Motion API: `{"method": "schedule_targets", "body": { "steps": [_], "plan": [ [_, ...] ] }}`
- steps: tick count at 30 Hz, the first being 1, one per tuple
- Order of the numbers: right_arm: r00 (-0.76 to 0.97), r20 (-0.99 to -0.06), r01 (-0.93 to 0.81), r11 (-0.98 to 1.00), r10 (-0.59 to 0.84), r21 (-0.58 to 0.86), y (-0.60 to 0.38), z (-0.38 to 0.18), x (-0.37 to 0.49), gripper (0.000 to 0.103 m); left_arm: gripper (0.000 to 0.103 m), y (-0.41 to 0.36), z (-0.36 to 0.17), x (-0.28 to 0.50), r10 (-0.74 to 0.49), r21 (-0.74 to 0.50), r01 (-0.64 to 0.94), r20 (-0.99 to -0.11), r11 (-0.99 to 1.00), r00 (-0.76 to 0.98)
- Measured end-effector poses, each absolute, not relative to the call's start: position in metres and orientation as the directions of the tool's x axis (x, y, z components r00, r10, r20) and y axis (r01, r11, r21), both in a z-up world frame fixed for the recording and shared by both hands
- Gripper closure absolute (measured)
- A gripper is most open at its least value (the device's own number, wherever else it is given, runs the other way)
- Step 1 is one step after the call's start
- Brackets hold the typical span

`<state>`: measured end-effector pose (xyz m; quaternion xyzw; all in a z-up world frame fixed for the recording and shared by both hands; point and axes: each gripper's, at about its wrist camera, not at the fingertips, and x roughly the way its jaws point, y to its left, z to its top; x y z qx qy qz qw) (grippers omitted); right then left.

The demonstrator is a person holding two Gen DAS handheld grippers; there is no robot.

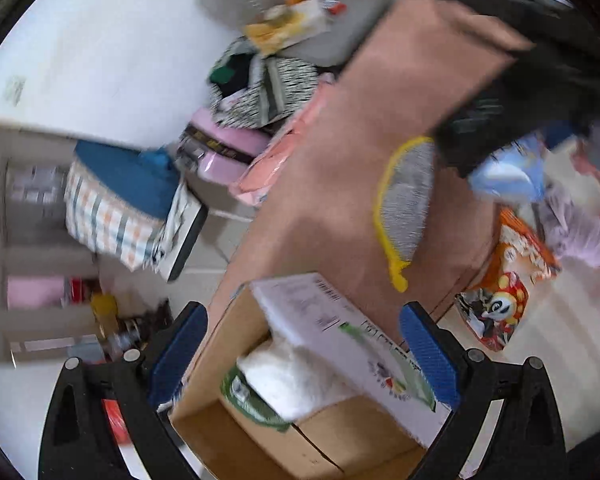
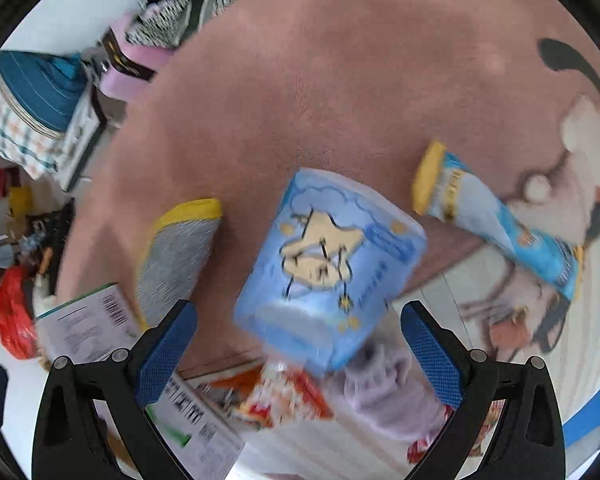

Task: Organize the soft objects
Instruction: 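Grasp the orange panda chip bag with left tool while right tool grasps the blue tissue pack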

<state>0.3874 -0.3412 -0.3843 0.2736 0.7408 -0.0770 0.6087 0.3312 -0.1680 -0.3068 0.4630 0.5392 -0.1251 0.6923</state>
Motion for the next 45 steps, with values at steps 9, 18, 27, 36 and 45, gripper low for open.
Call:
{"method": "schedule_targets", "body": {
  "steps": [9, 18, 27, 36, 45],
  "plan": [
    [-0.252, -0.949, 0.284, 0.952, 0.189, 0.114, -0.359, -0.413, 0.358, 0.033, 0.004, -0.204, -0.323, 0.312, 0.191, 0.299, 0.847, -0.952, 0.44, 0.238],
    [-0.277, -0.946, 0.274, 0.957, 0.167, 0.089, -0.416, -0.42, 0.304, 0.033, 0.004, -0.247, -0.392, 0.287, 0.277, 0.085, 0.928, -0.961, 0.363, -0.021],
    [-0.126, -0.977, 0.216, 0.966, 0.169, 0.14, -0.422, -0.386, 0.282, 0.031, 0.062, -0.226, -0.416, 0.334, 0.228, 0.024, 0.651, -0.946, 0.758, -0.231],
    [-0.076, -0.997, -0.25, 0.968, -0.016, 0.004, -0.353, -0.373, 0.328, 0.019, 0.061, -0.16, -0.415, 0.366, -0.105, -0.113, 0.005, -0.944, 0.994, -0.314],
    [-0.225, -0.971, -0.194, 0.973, 0.077, 0.122, -0.344, -0.393, 0.338, 0.027, 0.044, -0.177, -0.421, 0.337, -0.072, -0.101, 0.072, -0.942, 0.992, -0.329]
  ]
}}
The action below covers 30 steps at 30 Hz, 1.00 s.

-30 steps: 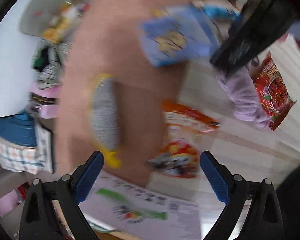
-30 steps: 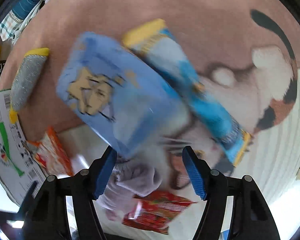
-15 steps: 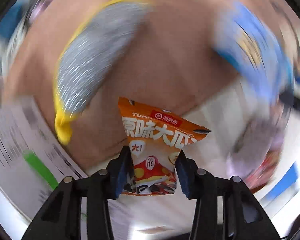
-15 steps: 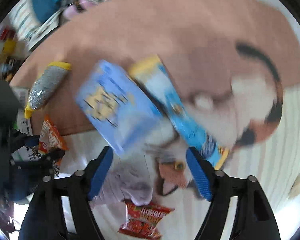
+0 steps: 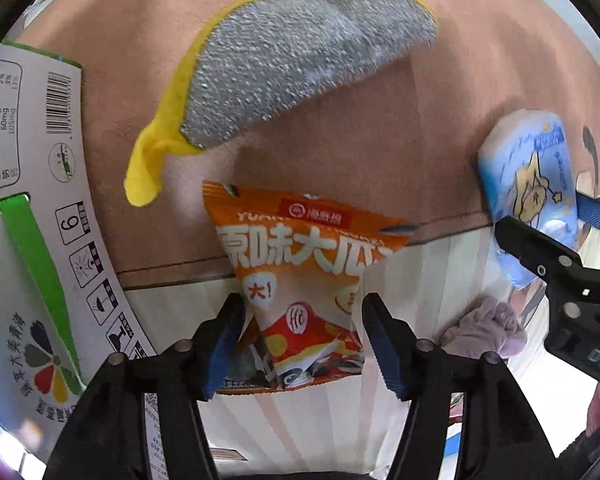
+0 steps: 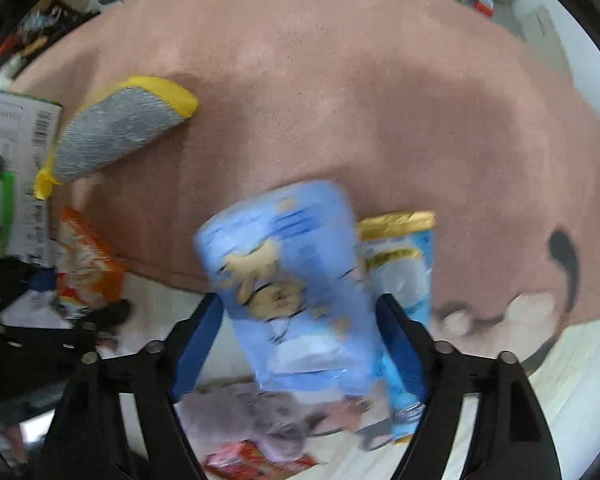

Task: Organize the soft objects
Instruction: 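Grasp the orange panda chip bag with left tool while right tool grasps the blue tissue pack, then carry both items into the cardboard box and open both tools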

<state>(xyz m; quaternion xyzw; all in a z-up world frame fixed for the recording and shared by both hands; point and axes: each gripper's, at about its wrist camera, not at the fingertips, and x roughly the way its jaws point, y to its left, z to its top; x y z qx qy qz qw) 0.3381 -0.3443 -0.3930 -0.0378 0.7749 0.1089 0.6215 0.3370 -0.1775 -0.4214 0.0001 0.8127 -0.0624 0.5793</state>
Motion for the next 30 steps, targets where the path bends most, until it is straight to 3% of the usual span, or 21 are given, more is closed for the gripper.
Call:
{"method": "schedule_targets", "body": {
  "steps": [4, 7, 9, 10, 13, 16, 24, 30],
  "plan": [
    [-0.253, -0.962, -0.165, 0.975, 0.101, 0.145, -0.341, -0.399, 0.337, 0.026, 0.044, -0.183, -0.421, 0.335, -0.064, -0.097, 0.087, -0.944, 0.991, -0.323],
    [-0.254, -0.964, -0.133, 0.985, 0.076, 0.112, -0.346, -0.411, 0.334, 0.018, 0.046, -0.187, -0.418, 0.345, -0.059, -0.088, 0.086, -0.954, 0.992, -0.295],
    [-0.222, -0.973, -0.112, 0.989, 0.068, 0.095, -0.341, -0.408, 0.334, 0.019, 0.065, -0.19, -0.415, 0.346, -0.028, -0.058, 0.105, -0.963, 0.993, -0.266],
    [-0.215, -0.975, -0.104, 0.992, 0.048, 0.071, -0.341, -0.407, 0.332, 0.022, 0.066, -0.19, -0.414, 0.35, -0.021, -0.051, 0.113, -0.968, 0.992, -0.251],
    [-0.189, -0.982, -0.098, 0.995, -0.015, 0.004, -0.332, -0.403, 0.326, 0.046, 0.07, -0.193, -0.411, 0.349, -0.019, -0.047, 0.113, -0.971, 0.992, -0.239],
    [-0.187, -0.982, -0.067, 0.998, -0.003, 0.01, -0.327, -0.39, 0.317, 0.056, 0.072, -0.192, -0.401, 0.347, -0.012, -0.039, 0.13, -0.978, 0.991, -0.206],
    [-0.098, -0.989, 0.056, 0.993, 0.109, 0.104, -0.354, -0.323, 0.308, 0.059, 0.072, -0.191, -0.327, 0.328, -0.094, -0.105, 0.161, -0.993, 0.981, -0.075],
    [0.033, -0.974, 0.057, 0.972, 0.225, 0.227, -0.327, -0.233, 0.291, 0.059, 0.072, -0.118, -0.241, 0.312, -0.206, -0.197, 0.116, -0.976, 0.973, 0.068]
  ]
}}
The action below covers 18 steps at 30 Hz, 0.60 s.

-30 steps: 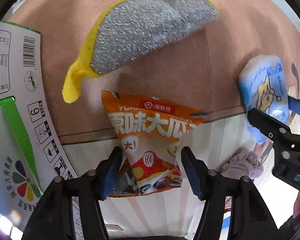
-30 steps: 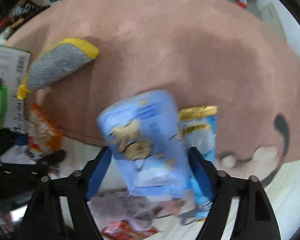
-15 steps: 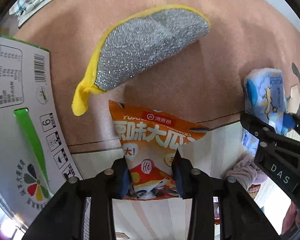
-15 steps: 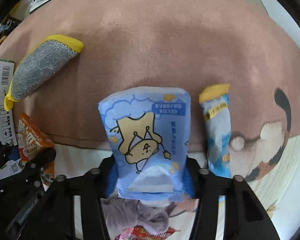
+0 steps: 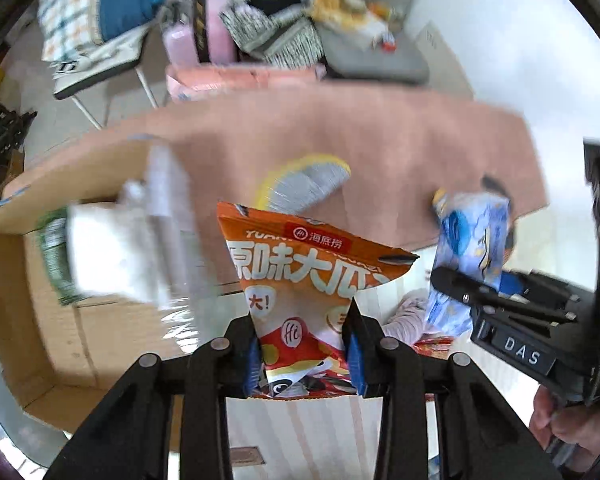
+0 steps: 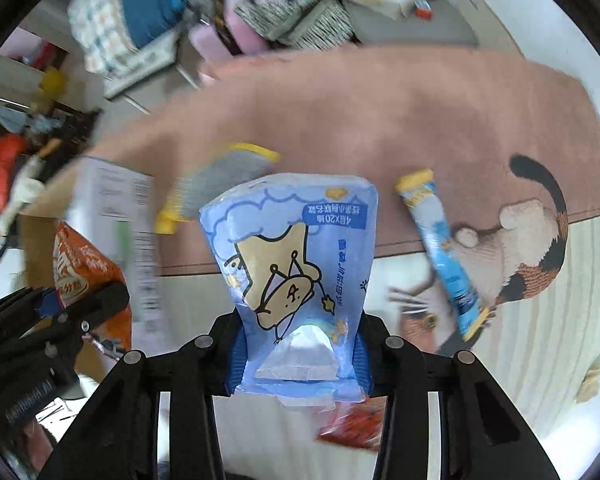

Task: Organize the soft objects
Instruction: 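Carry both items into the cardboard box and open both tools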

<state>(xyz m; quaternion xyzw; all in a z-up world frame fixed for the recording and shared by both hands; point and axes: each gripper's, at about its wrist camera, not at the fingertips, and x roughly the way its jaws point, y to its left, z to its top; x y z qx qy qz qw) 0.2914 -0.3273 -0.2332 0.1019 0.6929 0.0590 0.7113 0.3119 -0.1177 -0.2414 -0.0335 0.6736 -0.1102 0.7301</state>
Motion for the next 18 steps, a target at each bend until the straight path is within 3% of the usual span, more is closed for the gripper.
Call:
{"method": "schedule_targets", "body": {
  "steps": [8, 11, 18],
  "plan": [
    [0.073, -0.929, -0.043, 0.932, 0.362, 0.359, -0.167, -0.171, 0.289, 0.059, 0.072, 0.04, -0.183, 0.298, -0.132, -0.139, -0.033, -0.977, 0.99, 0.165],
    [0.032, -0.922, -0.055, 0.922, 0.385, 0.383, -0.111, -0.195, 0.281, 0.059, 0.072, 0.091, -0.202, 0.297, -0.1, -0.114, -0.097, -0.985, 0.989, 0.137],
    [-0.053, -0.958, -0.04, 0.958, 0.282, 0.284, -0.033, -0.265, 0.278, 0.059, 0.072, 0.175, -0.286, 0.333, -0.066, -0.065, -0.169, -0.998, 0.983, 0.001]
  ]
}}
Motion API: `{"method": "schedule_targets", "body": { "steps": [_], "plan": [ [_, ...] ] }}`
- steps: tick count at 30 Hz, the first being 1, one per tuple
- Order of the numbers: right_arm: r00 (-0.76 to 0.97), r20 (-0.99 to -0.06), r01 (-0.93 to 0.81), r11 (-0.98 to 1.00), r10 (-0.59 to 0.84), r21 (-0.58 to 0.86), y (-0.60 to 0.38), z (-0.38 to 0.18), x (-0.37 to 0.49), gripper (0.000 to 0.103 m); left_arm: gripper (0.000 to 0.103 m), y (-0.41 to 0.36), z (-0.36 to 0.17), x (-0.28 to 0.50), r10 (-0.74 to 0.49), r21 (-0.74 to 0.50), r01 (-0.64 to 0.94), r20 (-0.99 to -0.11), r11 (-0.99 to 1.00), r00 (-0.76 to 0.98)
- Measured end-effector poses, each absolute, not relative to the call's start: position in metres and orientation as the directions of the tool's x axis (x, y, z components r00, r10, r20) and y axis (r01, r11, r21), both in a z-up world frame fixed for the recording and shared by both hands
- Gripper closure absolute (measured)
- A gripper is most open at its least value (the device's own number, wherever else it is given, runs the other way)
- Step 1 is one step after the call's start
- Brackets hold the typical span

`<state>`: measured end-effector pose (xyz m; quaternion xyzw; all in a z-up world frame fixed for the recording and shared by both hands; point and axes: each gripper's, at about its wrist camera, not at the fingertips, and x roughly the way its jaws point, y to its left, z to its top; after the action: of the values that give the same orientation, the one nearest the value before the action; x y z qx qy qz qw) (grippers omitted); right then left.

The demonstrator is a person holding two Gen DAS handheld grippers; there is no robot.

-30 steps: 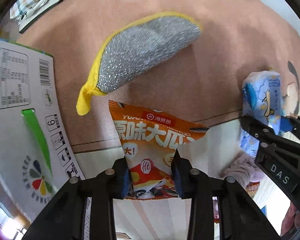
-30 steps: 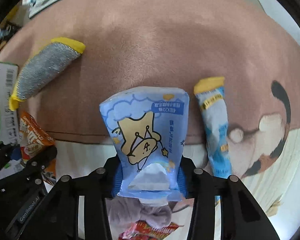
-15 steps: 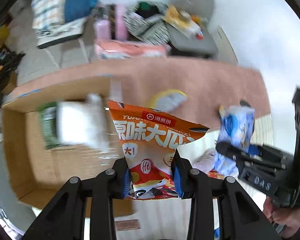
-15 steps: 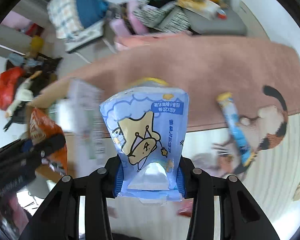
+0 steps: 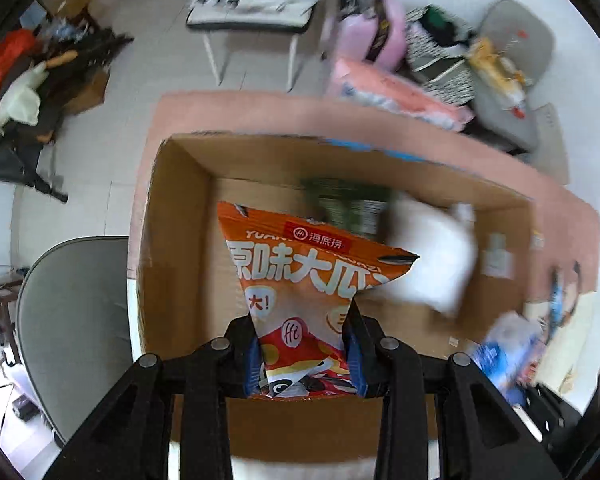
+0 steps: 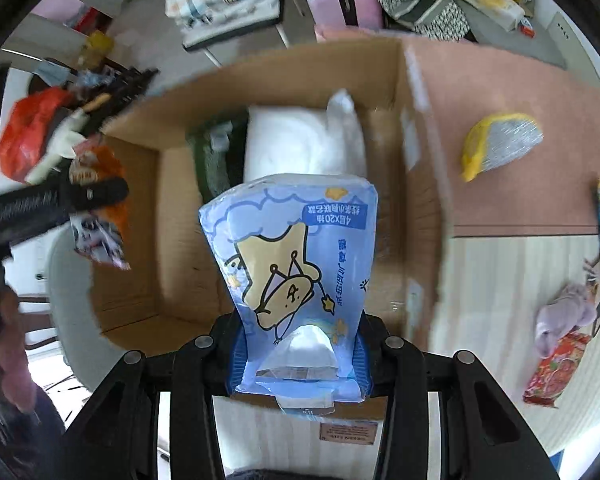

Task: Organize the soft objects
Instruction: 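Carry both items into the cardboard box and open both tools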

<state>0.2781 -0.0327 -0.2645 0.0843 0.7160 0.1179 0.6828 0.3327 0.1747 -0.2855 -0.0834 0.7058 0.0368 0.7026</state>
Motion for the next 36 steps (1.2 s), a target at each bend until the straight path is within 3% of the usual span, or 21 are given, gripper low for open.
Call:
{"method": "schedule_targets", "body": {
  "steps": [6, 18, 21, 22, 23, 25, 28, 29, 32, 36],
  "plan": [
    [-0.112, -0.974, -0.033, 0.979, 0.196, 0.201, -0.01, -0.317, 0.277, 0.059, 0.072, 0.187, -0.336, 0.355, -0.073, -0.06, -0.143, -0.993, 0.988, -0.088],
    [-0.171, -0.978, -0.03, 0.991, 0.122, 0.129, 0.011, -0.365, 0.264, 0.056, 0.069, 0.179, -0.361, 0.369, -0.101, -0.083, -0.119, -0.984, 0.989, -0.149],
    [-0.179, -0.977, -0.026, 0.992, 0.114, 0.121, 0.014, -0.371, 0.266, 0.043, 0.068, 0.181, -0.361, 0.369, -0.093, -0.072, -0.124, -0.98, 0.99, -0.176],
    [-0.174, -0.977, -0.022, 0.992, 0.12, 0.126, 0.013, -0.366, 0.267, 0.034, 0.067, 0.183, -0.359, 0.368, -0.096, -0.072, -0.13, -0.978, 0.989, -0.185],
    [-0.169, -0.978, -0.021, 0.991, 0.126, 0.132, 0.013, -0.361, 0.267, 0.024, 0.063, 0.184, -0.356, 0.366, -0.106, -0.081, -0.138, -0.976, 0.987, -0.19],
    [-0.149, -0.978, -0.004, 0.989, 0.149, 0.151, 0.012, -0.348, 0.265, 0.021, 0.056, 0.188, -0.344, 0.362, -0.122, -0.097, -0.145, -0.977, 0.985, -0.173],
    [-0.117, -0.983, -0.013, 0.99, 0.139, 0.141, 0.013, -0.331, 0.262, 0.001, 0.027, 0.192, -0.319, 0.353, -0.106, -0.089, -0.14, -0.987, 0.986, -0.12],
    [-0.103, -0.985, -0.01, 0.99, 0.136, 0.138, 0.013, -0.325, 0.261, 0.0, 0.016, 0.193, -0.313, 0.349, -0.101, -0.086, -0.137, -0.989, 0.987, -0.106],
    [-0.071, -0.99, -0.011, 0.992, 0.121, 0.122, 0.009, -0.312, 0.261, 0.0, 0.005, 0.193, -0.29, 0.335, -0.063, -0.057, -0.118, -0.997, 0.991, -0.05],
    [-0.016, -0.996, -0.016, 0.996, 0.084, 0.084, 0.003, -0.29, 0.254, 0.0, 0.004, 0.191, -0.267, 0.309, -0.038, -0.04, -0.098, -0.999, 0.994, 0.02]
  ]
}}
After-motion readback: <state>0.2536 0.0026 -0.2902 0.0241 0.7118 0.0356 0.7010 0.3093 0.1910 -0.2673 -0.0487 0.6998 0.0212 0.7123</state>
